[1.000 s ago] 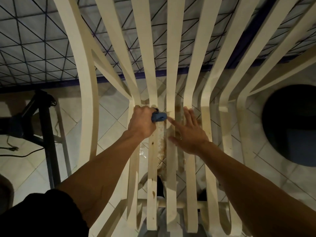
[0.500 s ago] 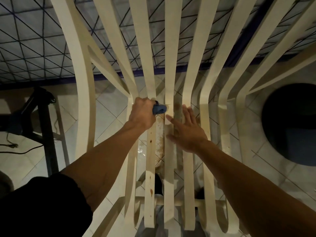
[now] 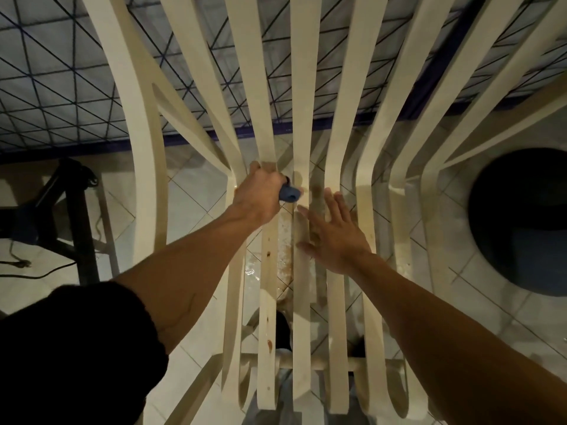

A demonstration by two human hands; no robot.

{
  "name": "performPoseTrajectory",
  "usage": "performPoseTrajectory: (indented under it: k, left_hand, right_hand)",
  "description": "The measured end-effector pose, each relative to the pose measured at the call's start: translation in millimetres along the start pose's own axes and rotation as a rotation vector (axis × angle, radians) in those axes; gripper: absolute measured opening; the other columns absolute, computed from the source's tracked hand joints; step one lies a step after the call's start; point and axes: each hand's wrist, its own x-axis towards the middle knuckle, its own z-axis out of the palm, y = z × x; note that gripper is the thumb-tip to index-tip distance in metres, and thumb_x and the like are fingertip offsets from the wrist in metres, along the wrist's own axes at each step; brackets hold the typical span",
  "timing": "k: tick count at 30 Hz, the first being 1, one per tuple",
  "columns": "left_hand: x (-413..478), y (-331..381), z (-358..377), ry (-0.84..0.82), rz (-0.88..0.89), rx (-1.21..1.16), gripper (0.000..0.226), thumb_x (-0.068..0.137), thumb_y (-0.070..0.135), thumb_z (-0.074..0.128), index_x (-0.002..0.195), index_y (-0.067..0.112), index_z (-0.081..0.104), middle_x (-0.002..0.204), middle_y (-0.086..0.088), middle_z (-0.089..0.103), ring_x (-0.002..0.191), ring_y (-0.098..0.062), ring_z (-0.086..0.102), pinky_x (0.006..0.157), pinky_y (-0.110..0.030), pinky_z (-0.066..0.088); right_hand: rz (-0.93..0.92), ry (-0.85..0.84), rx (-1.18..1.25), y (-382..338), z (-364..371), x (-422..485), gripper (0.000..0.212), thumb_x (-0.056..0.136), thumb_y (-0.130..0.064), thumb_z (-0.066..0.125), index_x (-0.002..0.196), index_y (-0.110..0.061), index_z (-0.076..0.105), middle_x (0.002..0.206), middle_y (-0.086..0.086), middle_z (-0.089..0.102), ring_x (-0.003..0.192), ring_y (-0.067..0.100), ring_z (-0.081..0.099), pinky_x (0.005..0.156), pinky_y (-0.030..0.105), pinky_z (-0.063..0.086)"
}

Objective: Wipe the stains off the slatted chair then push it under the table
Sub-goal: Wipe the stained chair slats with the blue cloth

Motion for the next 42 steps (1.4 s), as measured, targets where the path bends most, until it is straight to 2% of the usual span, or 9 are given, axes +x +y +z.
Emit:
performPoseTrajectory:
  k: [3,7,15,22,25,28,31,35,42]
  left_hand:
    - [4,5,-1,-0.029,0.029,0.105,0.034,0.083,0.005,0.062,0.115,0.013,0.064,0.118,-0.013,0.05,0.117,-0.032,0.038,0.096,-0.038,0.044]
    - [-7,9,3,-0.1,0.04,0.232,0.033,0.083,0.004,0.061,0.114,0.013,0.061,0.119,-0.013,0.044,0.116,-0.034,0.036,0.095,-0.043,0.045]
    - [-33,20,1,-0.221,0.069,0.175,0.034,0.084,0.004,0.055,0.115,0.017,0.061,0.119,-0.011,0.043,0.119,-0.034,0.035,0.092,-0.038,0.04]
    - [-1,0,2,-0.073,0.022,0.087,0.047,0.081,0.007,0.063,0.127,0.019,0.059,0.123,-0.012,0.045,0.115,-0.035,0.036,0.096,-0.044,0.043]
    - [-8,-8,13,-0.036,-0.024,-0.046,0.048,0.077,0.004,0.064,0.122,0.02,0.061,0.114,-0.01,0.052,0.111,-0.034,0.044,0.091,-0.046,0.043]
    - [-27,-14,18,-0.041,-0.014,-0.12,0.044,0.07,0.001,0.063,0.112,0.017,0.067,0.1,-0.011,0.059,0.098,-0.034,0.055,0.086,-0.039,0.041]
    - [-45,-15,15,-0.065,0.012,-0.185,0.033,0.073,-0.002,0.064,0.104,0.008,0.071,0.093,-0.016,0.06,0.092,-0.033,0.057,0.085,-0.036,0.042]
    - [-67,-15,21,-0.054,-0.008,-0.272,0.031,0.076,-0.001,0.065,0.104,0.011,0.073,0.093,-0.015,0.061,0.091,-0.031,0.059,0.077,-0.041,0.051]
    - [-56,-11,8,0.014,-0.005,-0.297,0.023,0.073,-0.009,0.063,0.09,0.002,0.073,0.079,-0.012,0.066,0.08,-0.028,0.063,0.068,-0.033,0.049]
  right_hand:
    - [0.005,0.019,0.005,1,0,0,0.085,0.087,-0.064,0.054,0.153,-0.042,0.006,0.162,0.003,-0.022,0.145,0.025,-0.029,0.12,0.056,0.009]
    - [0.02,0.027,0.033,-2,-4,-3,0.09,0.086,-0.063,0.057,0.155,-0.036,0.006,0.162,0.002,-0.021,0.147,0.024,-0.025,0.121,0.053,0.007]
    - [0.034,0.037,0.055,-3,-4,-4,0.086,0.086,-0.059,0.06,0.154,-0.036,0.013,0.163,0.0,-0.019,0.147,0.022,-0.024,0.122,0.052,0.008]
    - [0.035,0.035,0.055,-1,-2,-2,0.09,0.085,-0.062,0.059,0.154,-0.037,0.007,0.162,-0.001,-0.021,0.146,0.022,-0.026,0.121,0.053,0.007]
    - [0.037,0.035,0.054,-2,-4,-3,0.09,0.086,-0.06,0.06,0.155,-0.036,0.008,0.162,-0.001,-0.019,0.146,0.022,-0.026,0.121,0.054,0.009]
    - [0.044,0.034,0.079,-4,-6,-4,0.089,0.086,-0.058,0.061,0.154,-0.036,0.009,0.162,-0.002,-0.02,0.146,0.02,-0.026,0.12,0.053,0.014]
    - [0.045,0.032,0.086,-4,-7,-5,0.088,0.087,-0.057,0.061,0.154,-0.036,0.009,0.162,-0.002,-0.02,0.146,0.019,-0.026,0.118,0.049,0.017]
    - [0.044,0.03,0.077,-4,-7,-6,0.089,0.087,-0.056,0.061,0.155,-0.036,0.008,0.162,-0.001,-0.021,0.146,0.02,-0.027,0.119,0.049,0.014]
    - [0.054,0.021,0.078,-7,-8,-6,0.088,0.088,-0.055,0.061,0.155,-0.036,0.007,0.161,-0.002,-0.023,0.144,0.02,-0.029,0.118,0.05,0.013]
